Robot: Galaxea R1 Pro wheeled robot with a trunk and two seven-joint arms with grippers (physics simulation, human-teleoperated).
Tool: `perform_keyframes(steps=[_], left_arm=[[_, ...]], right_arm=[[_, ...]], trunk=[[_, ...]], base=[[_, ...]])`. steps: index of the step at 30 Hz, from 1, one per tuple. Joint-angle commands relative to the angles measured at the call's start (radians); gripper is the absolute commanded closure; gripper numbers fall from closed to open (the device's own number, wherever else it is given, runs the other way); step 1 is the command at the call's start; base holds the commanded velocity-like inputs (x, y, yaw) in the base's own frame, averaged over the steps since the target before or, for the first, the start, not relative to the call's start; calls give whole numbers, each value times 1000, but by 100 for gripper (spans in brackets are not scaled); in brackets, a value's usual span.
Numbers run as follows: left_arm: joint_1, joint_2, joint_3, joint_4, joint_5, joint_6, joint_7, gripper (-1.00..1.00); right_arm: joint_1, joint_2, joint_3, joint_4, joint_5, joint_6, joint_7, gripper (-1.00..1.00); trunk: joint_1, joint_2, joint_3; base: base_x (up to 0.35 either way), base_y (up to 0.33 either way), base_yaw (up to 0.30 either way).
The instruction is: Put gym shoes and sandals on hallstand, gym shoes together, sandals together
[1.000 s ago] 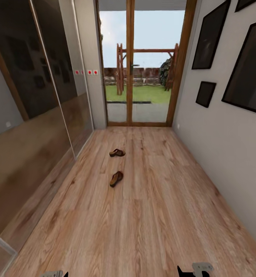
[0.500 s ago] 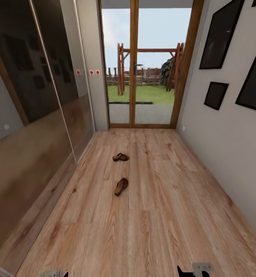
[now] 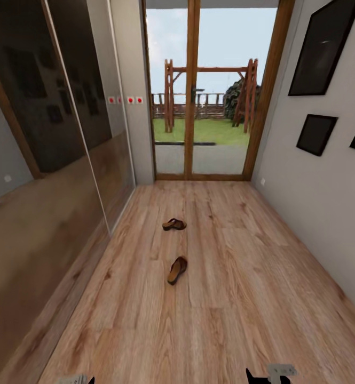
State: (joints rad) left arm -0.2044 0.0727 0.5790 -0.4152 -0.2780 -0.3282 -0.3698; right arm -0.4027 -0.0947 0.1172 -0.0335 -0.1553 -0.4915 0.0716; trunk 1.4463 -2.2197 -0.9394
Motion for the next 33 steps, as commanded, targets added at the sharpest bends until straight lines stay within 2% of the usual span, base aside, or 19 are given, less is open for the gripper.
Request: perform_keyframes(steps=[1, 26, 33], left_arm=[[-1, -1, 9, 1, -9, -5, -6, -100], [-1, -1, 7, 1, -10, -5, -6, -100], [-1, -1, 5, 1, -10, -5, -6, -100]], right_arm=[[-1, -1, 7, 1, -11, -4, 5, -100], [-1, -3, 7, 1, -10, -3, 5, -100], [-1, -5, 7, 1, -11, -3, 6, -100]], trunk=[[0, 0, -1], [0, 0, -1], [0, 0, 3]], base=[[282, 209, 0], [288, 193, -3], [169, 55, -165]])
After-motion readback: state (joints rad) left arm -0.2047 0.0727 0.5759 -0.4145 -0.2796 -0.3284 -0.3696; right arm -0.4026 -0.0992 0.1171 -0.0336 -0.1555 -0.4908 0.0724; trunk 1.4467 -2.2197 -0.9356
